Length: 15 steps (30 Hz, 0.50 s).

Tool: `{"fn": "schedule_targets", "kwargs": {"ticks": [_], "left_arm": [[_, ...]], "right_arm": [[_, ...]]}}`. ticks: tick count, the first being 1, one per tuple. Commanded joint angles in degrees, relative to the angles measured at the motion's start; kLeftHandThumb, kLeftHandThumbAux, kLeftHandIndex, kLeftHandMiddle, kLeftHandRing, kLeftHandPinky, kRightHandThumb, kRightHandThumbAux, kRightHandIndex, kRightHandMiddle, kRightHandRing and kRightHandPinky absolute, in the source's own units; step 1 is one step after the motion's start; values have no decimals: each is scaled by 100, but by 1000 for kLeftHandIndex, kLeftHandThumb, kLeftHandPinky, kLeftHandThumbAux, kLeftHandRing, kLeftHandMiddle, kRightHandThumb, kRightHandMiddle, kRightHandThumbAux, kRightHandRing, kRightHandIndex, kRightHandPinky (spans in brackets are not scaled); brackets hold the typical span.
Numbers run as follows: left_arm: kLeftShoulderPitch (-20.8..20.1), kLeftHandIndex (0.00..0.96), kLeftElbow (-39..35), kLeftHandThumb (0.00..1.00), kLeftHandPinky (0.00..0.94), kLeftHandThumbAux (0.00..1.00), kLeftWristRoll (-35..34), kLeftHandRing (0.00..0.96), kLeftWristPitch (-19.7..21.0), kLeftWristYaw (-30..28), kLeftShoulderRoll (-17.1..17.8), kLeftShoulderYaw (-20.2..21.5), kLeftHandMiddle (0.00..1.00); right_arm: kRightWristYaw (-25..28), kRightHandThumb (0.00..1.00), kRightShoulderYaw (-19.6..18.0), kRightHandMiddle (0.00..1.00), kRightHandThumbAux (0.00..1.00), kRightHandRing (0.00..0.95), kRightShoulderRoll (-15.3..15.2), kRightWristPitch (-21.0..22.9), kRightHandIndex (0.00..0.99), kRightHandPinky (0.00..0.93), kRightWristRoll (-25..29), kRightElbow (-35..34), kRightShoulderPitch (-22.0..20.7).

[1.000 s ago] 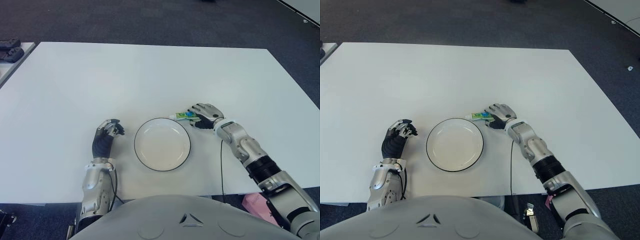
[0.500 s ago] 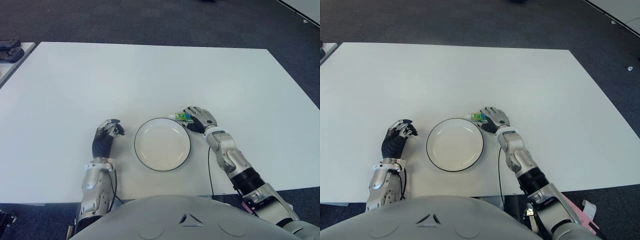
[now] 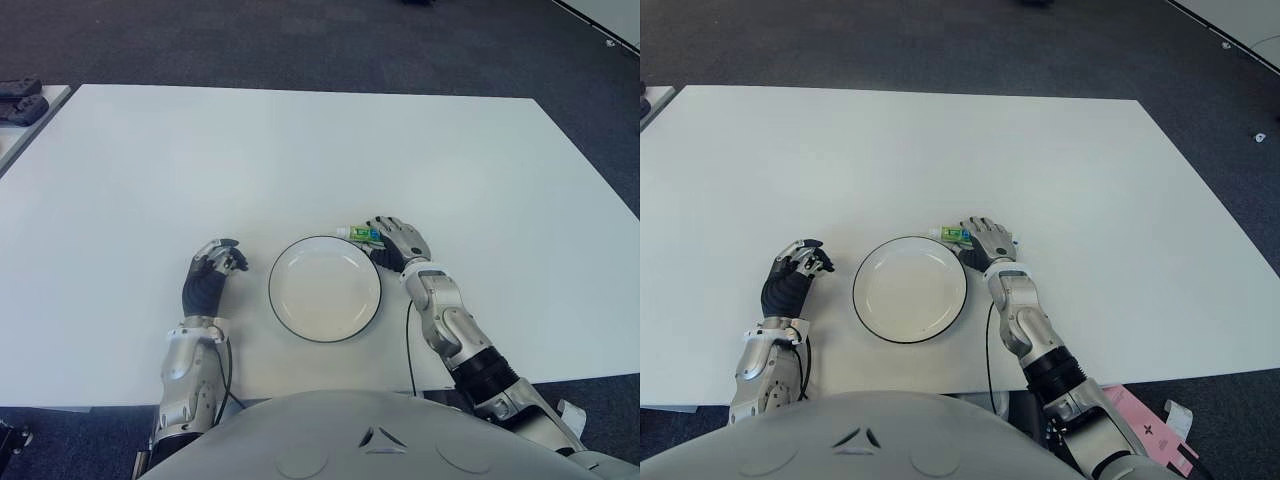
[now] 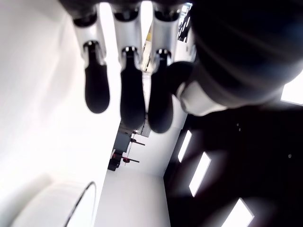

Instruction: Put the toothpaste on the table into the plate.

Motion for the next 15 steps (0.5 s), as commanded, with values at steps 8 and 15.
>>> {"fn": "schedule_targets", "kwargs": {"ticks": [8,15], "left_arm": [[174,435,85,711,532,718,39,563,306,52,58,39,583],[209,435,49,712,536,718,11,563,313,48,70,52,584]], "right_arm": [[98,593,225,0,156,0,255,579,0,0,-234,181,320],[-124,600,229,0,163,0,266,589,0,0,-195,352,412]]}}
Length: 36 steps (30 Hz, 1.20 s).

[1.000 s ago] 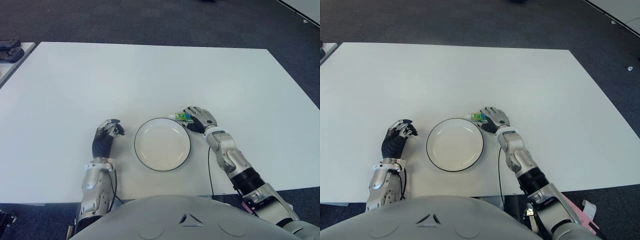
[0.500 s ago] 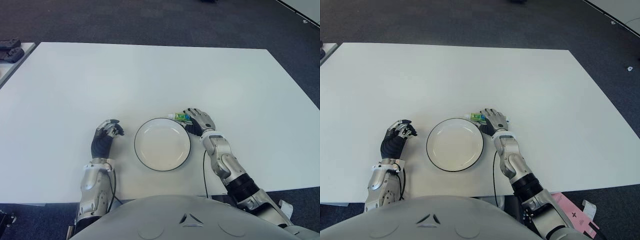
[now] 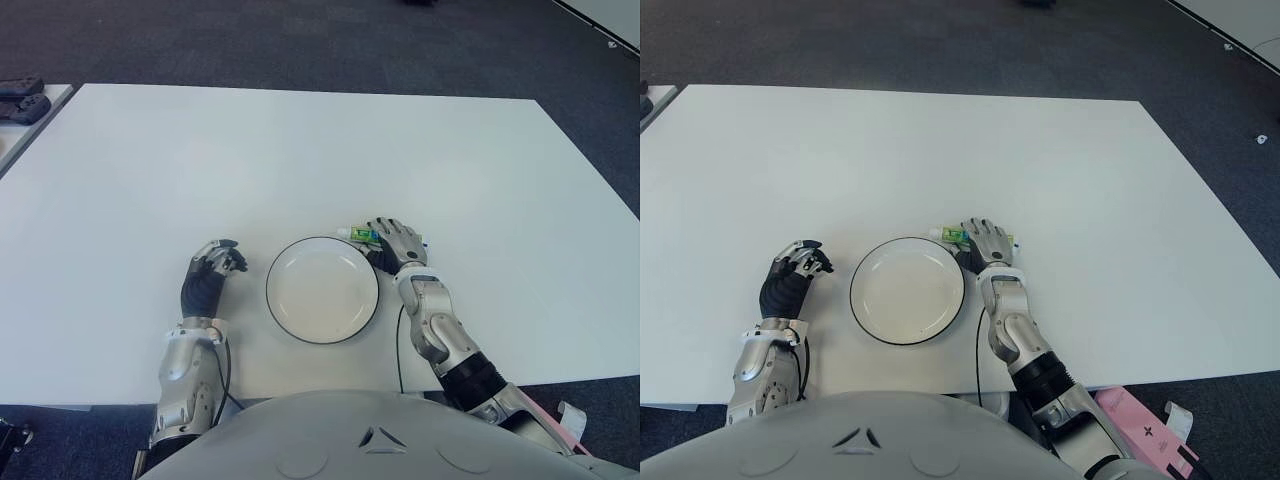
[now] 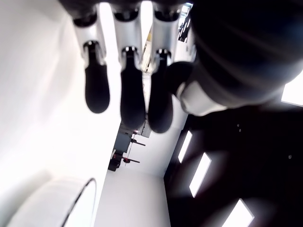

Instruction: Put the toothpaste on the table into the plate.

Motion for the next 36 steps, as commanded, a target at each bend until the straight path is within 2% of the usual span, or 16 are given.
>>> {"fn": "schedule_targets", "kwargs": {"ticks": [1,7,12,15,17,18,19,21,22,24,28,29,30,32,36], "left_arm": [[164,435,106,712,537,718,33,564,273,77,17,48,584],[182,435,51,714,533,718,35,564,340,120,0,58,583],[204,435,11,713,531,718,124,563,334,145,8,39,582],[211,435,-26,714,530,718,151,560,376,184,-9,42,580],[217,435,-51,713,531,718,148,561,397,191,-10,45,580],[220,435,-62,713,532,718,142,562,409,195,-11,46,580],[224,435,-75,713,532,718,131,562,421,200,-15,48,581],[227,435,-88,713,533,718,118,563,430,201,-20,52,581],[229,435,-94,713,533,718,117,563,429,197,-21,54,581],[232,435,-102,713,536,718,118,564,430,192,-20,57,582],[230,435,-100,713,539,718,115,566,405,170,-14,63,582],[230,435,-104,714,540,718,110,567,408,168,-13,66,583],[231,435,-107,714,540,718,106,568,408,162,-12,67,584],[231,435,-112,714,540,718,101,569,410,160,-11,69,585],[230,435,-132,715,535,718,111,567,428,183,-18,78,585]], "right_arm": [[16,601,47,0,166,0,15,103,0,0,115,352,265],[-214,601,25,0,179,0,81,160,0,0,140,575,260],[-698,607,-32,0,186,0,159,89,0,0,243,1006,251],[-1189,624,-91,0,208,0,241,20,0,15,312,1282,237],[-1579,646,-151,0,236,0,301,-80,0,71,396,1457,215],[-1783,693,-186,0,275,51,330,-146,0,174,449,1555,200],[-2039,711,-238,0,289,69,367,-241,0,211,522,1627,198],[-2397,814,-309,41,337,165,418,-385,69,377,631,1736,191],[-2543,831,-343,49,343,181,439,-465,82,402,686,1813,175],[-2694,901,-368,96,362,251,455,-553,169,476,755,1924,143],[-2914,959,-432,148,375,311,461,-686,244,524,902,2077,76],[-2939,974,-442,187,498,345,454,-704,280,489,921,2093,59],[-2956,983,-448,212,576,366,436,-727,303,467,933,2106,36],[-2989,991,-453,268,645,434,408,-784,352,449,967,2133,0],[-3033,998,-476,363,692,375,365,-903,422,470,1077,2170,-55]]}}
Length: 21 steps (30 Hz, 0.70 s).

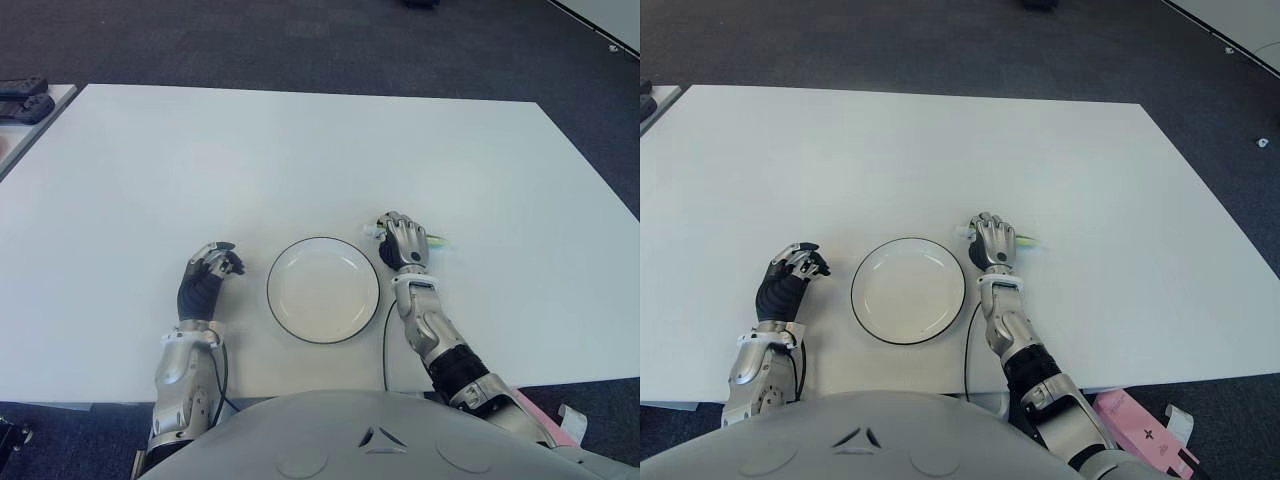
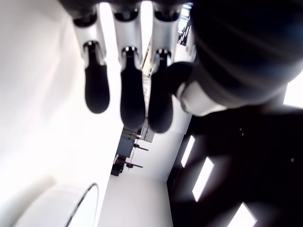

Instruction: Put the toothpaste on the table into the plate.

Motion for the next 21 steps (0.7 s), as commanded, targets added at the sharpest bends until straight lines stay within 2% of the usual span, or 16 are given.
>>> {"fn": "schedule_targets", "kwargs": {"ticks": [1,2,6,21], "left_arm": [[91,435,97,715,534,718,42,566,214,111,-19,26,584],[92,435,87,715,532,718,65,563,224,139,-26,27,583],[96,436,57,716,532,718,121,562,255,180,-34,31,580],[119,435,-23,714,539,718,122,567,355,218,-34,67,585]], "right_arm": [[151,998,-22,382,695,372,-107,-77,436,470,268,373,221],[159,999,-40,409,699,367,-124,-115,457,470,307,370,210],[173,999,-78,369,684,430,-152,-201,419,490,403,365,198],[117,1000,-238,408,672,437,-207,-448,435,478,690,340,198]]}}
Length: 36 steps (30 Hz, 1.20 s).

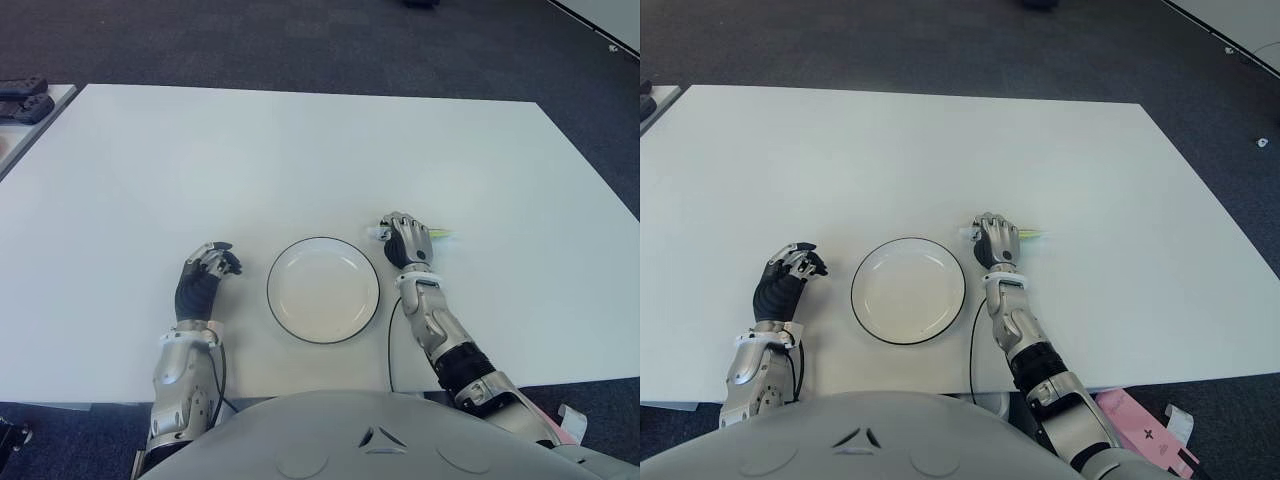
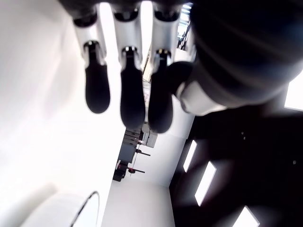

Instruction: Put the toothpaste on the table into the plate.

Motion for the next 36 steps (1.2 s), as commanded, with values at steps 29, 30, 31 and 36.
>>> {"fn": "schedule_targets", "kwargs": {"ticks": [29,30,31,36], "left_arm": [[21,435,207,713,536,718,46,567,151,0,66,39,590],[15,435,218,712,536,718,36,567,144,-11,69,41,589],[11,435,227,712,535,718,28,567,138,-17,71,42,589],[-19,435,291,712,535,718,-29,565,155,-22,66,67,586]], "right_arm": [[-1343,1000,-410,504,665,513,-44,-1473,463,376,799,831,124],[-1412,1000,-436,496,664,508,-38,-1561,453,396,835,816,128],[-1462,1000,-456,485,664,499,-33,-1628,440,418,858,808,130],[-1651,1000,-565,450,669,471,9,-1854,401,463,935,475,218]]}}
